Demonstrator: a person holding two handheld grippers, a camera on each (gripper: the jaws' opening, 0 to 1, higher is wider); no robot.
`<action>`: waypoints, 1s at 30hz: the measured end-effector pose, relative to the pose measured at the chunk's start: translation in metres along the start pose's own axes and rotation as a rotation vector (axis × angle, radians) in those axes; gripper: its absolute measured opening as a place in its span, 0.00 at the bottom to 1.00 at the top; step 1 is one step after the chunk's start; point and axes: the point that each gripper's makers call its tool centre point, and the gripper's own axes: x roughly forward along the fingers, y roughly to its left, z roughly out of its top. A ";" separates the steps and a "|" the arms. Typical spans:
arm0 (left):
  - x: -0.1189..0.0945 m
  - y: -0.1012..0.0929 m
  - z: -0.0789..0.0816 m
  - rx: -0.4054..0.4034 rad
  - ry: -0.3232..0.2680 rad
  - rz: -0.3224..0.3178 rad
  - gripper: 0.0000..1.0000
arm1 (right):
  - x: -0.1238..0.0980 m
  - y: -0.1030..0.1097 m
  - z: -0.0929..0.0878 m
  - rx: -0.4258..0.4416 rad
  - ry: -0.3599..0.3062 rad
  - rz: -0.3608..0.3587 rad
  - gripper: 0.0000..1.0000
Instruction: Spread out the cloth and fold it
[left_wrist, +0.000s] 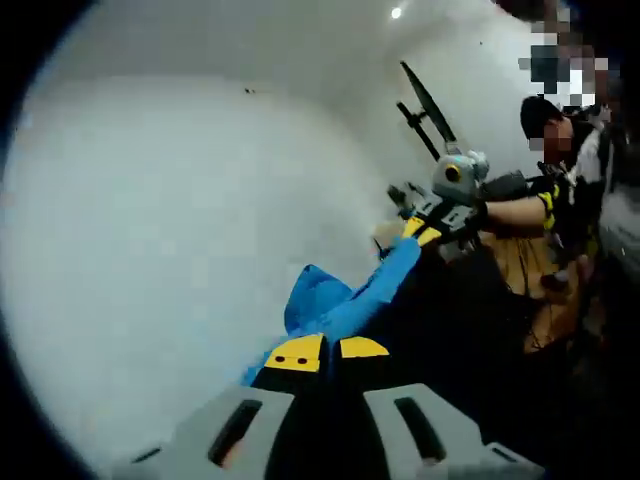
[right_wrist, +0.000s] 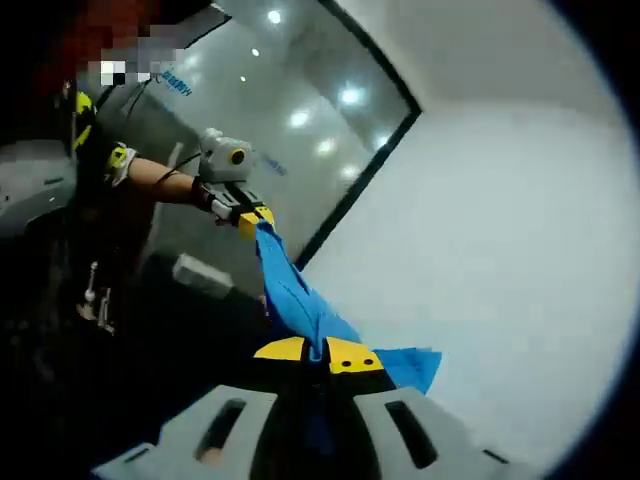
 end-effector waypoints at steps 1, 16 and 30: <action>-0.002 -0.017 -0.027 -0.054 0.025 -0.018 0.00 | 0.000 0.029 -0.039 0.018 0.056 0.023 0.04; -0.039 -0.108 -0.144 -0.473 0.095 -0.072 0.08 | -0.017 0.145 -0.118 0.309 0.072 0.140 0.12; -0.053 0.113 -0.208 -0.806 0.018 0.640 0.21 | 0.045 -0.053 -0.175 0.441 0.107 -0.365 0.29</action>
